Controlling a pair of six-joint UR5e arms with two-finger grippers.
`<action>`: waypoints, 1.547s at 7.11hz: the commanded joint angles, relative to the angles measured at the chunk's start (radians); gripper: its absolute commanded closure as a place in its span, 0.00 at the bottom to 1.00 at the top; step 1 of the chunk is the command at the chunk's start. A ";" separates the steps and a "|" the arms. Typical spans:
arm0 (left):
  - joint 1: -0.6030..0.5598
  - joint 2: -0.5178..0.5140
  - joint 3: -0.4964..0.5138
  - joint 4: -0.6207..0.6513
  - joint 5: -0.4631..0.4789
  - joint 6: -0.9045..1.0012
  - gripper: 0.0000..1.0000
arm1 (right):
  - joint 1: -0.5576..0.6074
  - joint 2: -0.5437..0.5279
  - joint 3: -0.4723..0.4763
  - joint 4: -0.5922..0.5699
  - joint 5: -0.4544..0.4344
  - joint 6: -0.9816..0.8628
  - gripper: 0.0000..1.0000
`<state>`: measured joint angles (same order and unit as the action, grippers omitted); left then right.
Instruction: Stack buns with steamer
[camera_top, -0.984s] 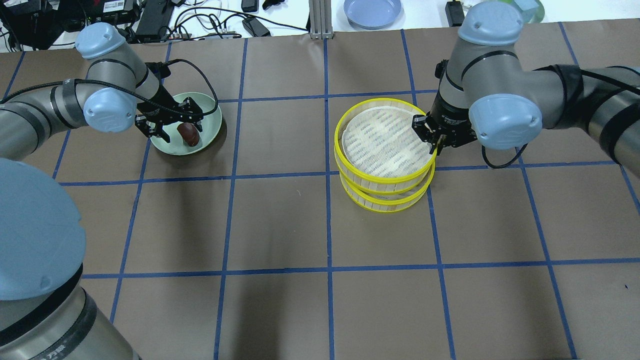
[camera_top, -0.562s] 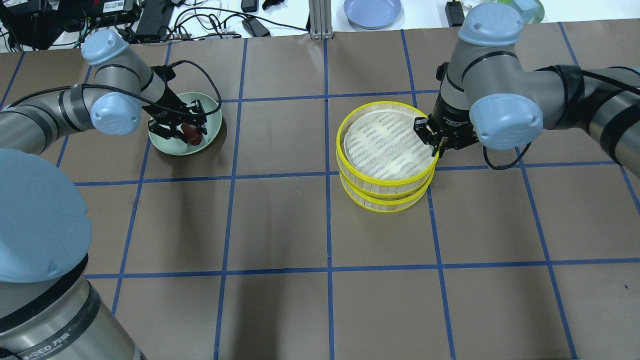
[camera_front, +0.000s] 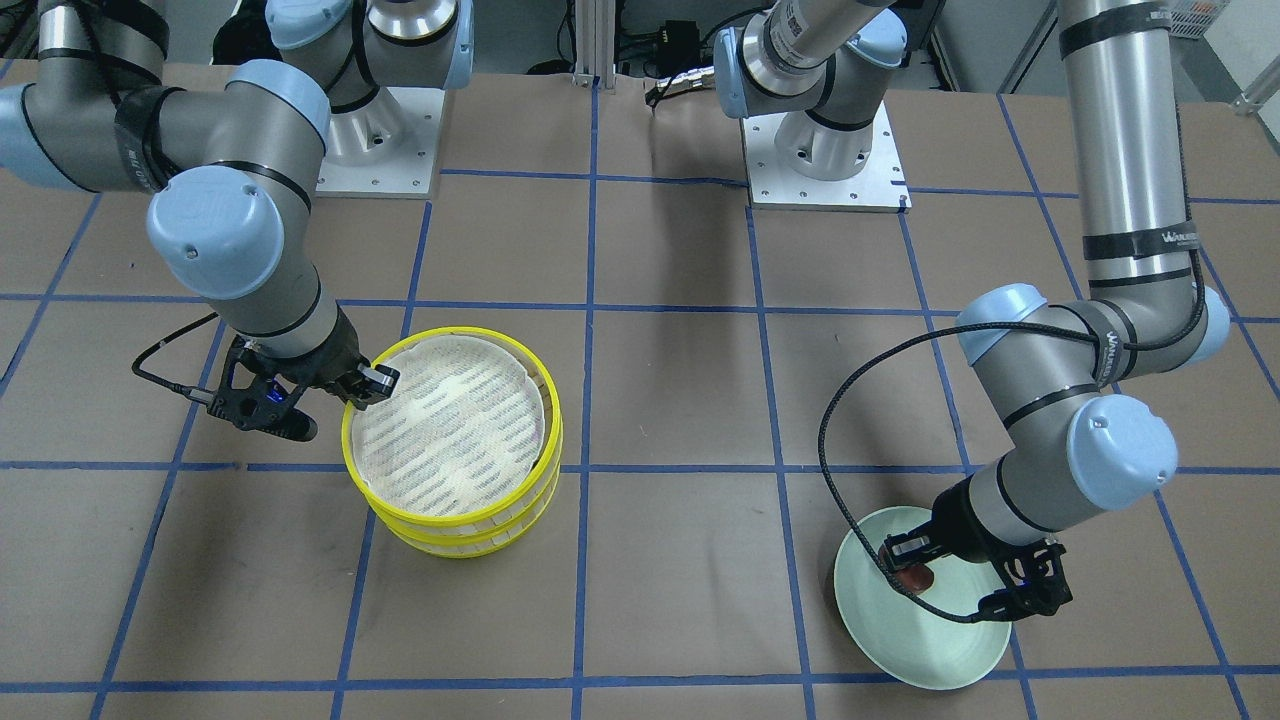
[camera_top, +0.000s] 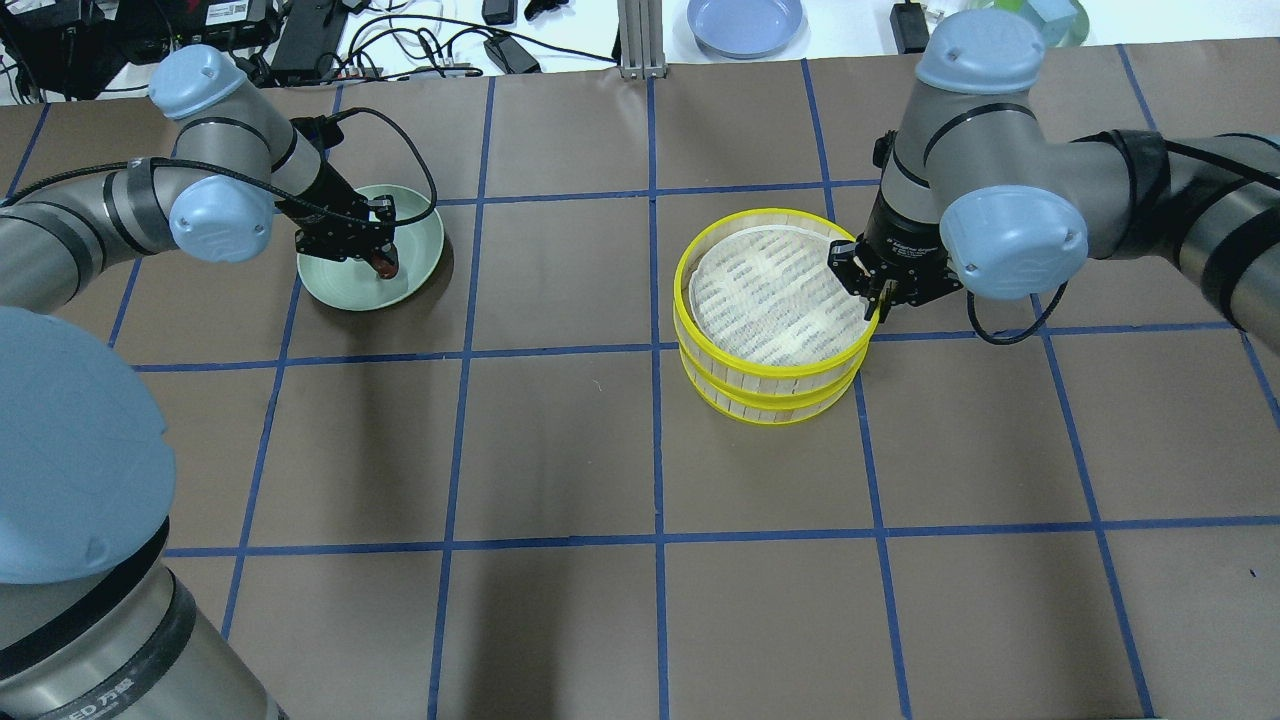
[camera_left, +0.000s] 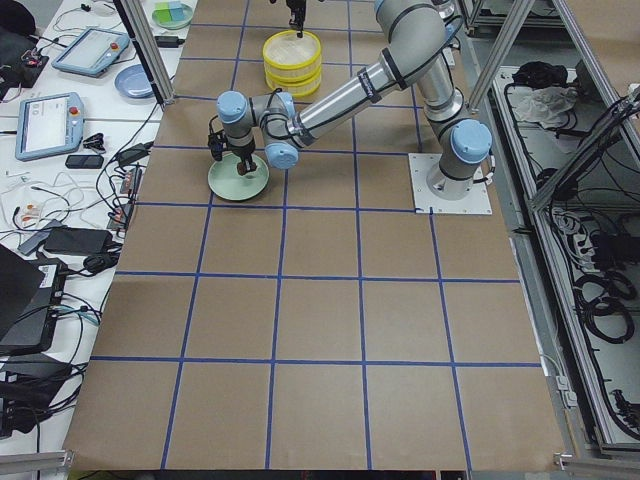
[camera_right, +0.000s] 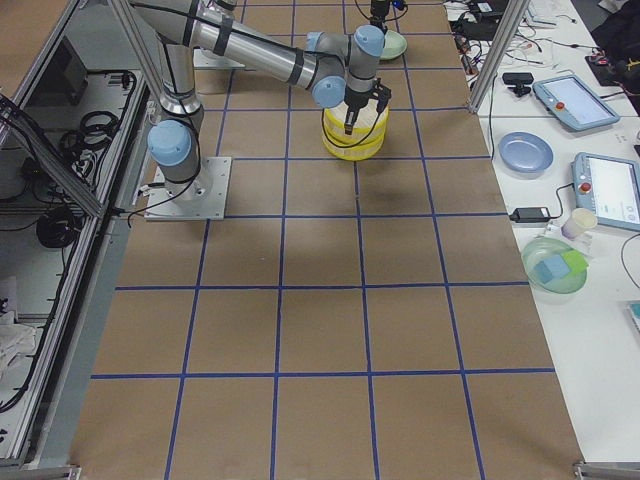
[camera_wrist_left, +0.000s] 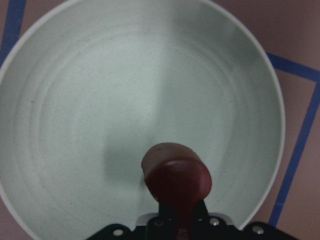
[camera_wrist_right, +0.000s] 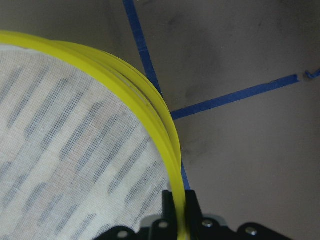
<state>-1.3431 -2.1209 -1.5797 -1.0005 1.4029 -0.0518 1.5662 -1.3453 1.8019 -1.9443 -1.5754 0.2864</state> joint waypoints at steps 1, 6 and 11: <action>-0.016 0.062 0.012 -0.010 0.001 -0.006 1.00 | -0.002 0.000 0.000 0.007 -0.006 0.000 0.99; -0.077 0.119 0.013 -0.014 -0.025 -0.158 1.00 | -0.006 -0.012 -0.003 -0.005 -0.020 -0.001 0.99; -0.090 0.140 0.009 -0.015 -0.050 -0.184 1.00 | -0.005 -0.002 -0.001 -0.036 -0.011 0.002 0.99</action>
<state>-1.4331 -1.9839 -1.5712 -1.0154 1.3533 -0.2351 1.5610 -1.3495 1.8008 -1.9710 -1.5841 0.2883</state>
